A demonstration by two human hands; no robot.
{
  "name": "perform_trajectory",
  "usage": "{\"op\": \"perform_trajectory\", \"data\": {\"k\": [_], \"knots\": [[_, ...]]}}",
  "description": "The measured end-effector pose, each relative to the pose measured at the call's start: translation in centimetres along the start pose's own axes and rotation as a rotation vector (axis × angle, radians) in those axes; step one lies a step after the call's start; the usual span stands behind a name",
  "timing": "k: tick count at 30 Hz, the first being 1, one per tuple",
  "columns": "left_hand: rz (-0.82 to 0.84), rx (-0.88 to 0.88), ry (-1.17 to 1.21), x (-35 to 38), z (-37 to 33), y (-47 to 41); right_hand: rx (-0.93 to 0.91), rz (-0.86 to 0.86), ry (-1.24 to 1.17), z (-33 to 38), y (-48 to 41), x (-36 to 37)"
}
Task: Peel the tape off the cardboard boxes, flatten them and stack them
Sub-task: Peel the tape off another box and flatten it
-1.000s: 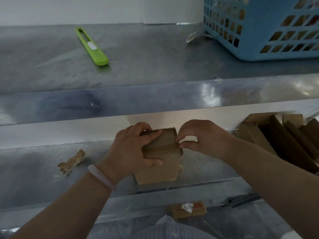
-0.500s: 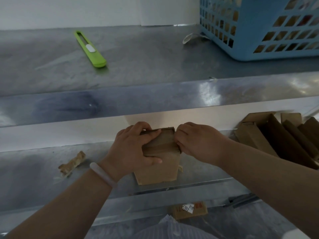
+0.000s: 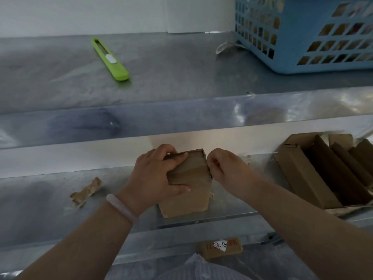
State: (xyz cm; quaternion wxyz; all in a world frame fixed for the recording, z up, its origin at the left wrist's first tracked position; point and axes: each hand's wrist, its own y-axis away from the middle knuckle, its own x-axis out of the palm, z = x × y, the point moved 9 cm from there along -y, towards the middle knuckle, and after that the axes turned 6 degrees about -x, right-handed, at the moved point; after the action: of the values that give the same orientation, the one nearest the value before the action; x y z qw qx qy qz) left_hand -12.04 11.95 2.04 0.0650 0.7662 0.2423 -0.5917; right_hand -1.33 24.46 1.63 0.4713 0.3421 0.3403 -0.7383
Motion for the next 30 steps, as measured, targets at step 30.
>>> {"op": "perform_trajectory", "data": {"k": [30], "knots": [[-0.383,-0.104,0.168,-2.6,1.1,4.6,0.589,-0.504,-1.614,-0.7,1.5,2.7]]}}
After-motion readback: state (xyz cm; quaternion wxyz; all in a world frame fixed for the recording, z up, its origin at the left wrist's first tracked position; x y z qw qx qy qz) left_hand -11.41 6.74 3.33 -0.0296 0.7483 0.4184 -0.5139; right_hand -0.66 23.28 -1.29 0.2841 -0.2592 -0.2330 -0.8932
